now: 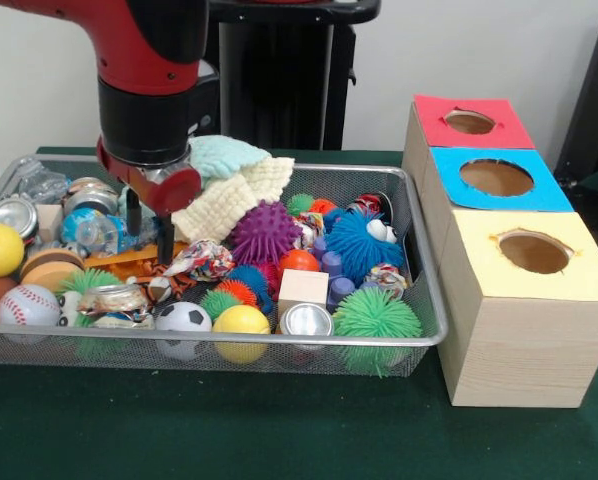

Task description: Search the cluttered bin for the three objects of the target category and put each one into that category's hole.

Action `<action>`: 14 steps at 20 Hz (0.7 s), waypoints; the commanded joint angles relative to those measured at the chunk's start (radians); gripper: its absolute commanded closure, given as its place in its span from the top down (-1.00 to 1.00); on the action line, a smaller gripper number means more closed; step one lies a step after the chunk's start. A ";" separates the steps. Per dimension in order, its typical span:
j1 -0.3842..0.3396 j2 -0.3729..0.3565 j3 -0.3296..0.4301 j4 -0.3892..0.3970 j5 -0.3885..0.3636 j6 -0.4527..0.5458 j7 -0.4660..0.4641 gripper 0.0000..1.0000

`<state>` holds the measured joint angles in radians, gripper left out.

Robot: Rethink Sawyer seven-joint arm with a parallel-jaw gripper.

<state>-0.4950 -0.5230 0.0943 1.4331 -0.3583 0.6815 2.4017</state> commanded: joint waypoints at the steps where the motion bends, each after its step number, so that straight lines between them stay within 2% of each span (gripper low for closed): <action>1: 0.015 0.092 0.063 -0.056 -0.034 0.002 -0.086 1.00; 14: -0.003 0.180 0.095 -0.108 -0.088 -0.075 -0.174 1.00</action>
<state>-0.4872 -0.4235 0.1032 1.3772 -0.3606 0.6735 2.4017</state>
